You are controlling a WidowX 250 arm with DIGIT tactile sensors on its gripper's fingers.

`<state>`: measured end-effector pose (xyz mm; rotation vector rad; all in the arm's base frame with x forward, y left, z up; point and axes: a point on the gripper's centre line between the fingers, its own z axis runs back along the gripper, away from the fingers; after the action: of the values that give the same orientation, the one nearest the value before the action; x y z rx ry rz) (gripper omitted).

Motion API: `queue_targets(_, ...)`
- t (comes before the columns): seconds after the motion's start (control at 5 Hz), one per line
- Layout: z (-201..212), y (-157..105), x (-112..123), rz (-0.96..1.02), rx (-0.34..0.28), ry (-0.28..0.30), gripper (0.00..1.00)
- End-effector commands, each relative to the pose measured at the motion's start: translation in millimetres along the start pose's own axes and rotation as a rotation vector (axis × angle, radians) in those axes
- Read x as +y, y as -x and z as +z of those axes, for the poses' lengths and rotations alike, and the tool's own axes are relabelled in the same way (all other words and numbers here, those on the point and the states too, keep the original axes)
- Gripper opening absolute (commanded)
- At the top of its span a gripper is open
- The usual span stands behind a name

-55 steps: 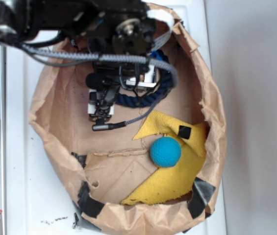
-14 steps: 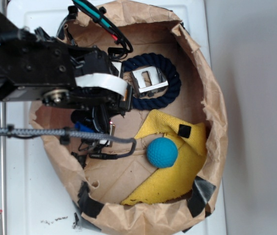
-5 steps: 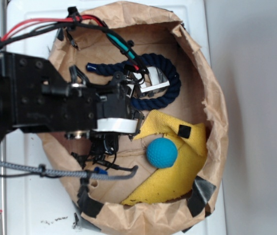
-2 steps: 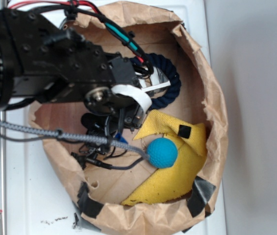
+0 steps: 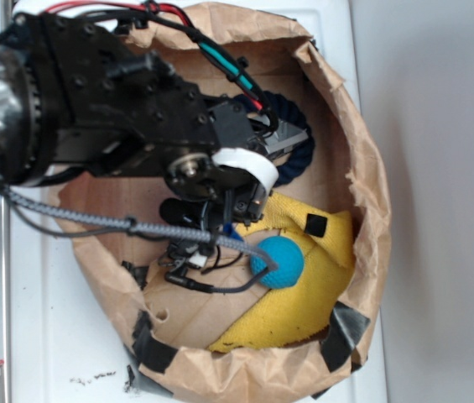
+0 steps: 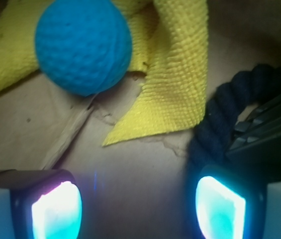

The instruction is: Grab the blue rope.

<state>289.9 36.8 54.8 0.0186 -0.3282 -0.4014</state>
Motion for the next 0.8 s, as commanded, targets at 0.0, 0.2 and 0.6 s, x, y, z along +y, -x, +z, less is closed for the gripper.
queue_targets(0.0, 8, -18, 20, 0.019, -0.038, -0.040, 1.00)
queue_targets(0.2, 10, -15, 21, 0.020, -0.038, -0.023, 1.00)
queue_targets(0.6, 35, 3, 27, 0.031, -0.050, 0.009, 1.00)
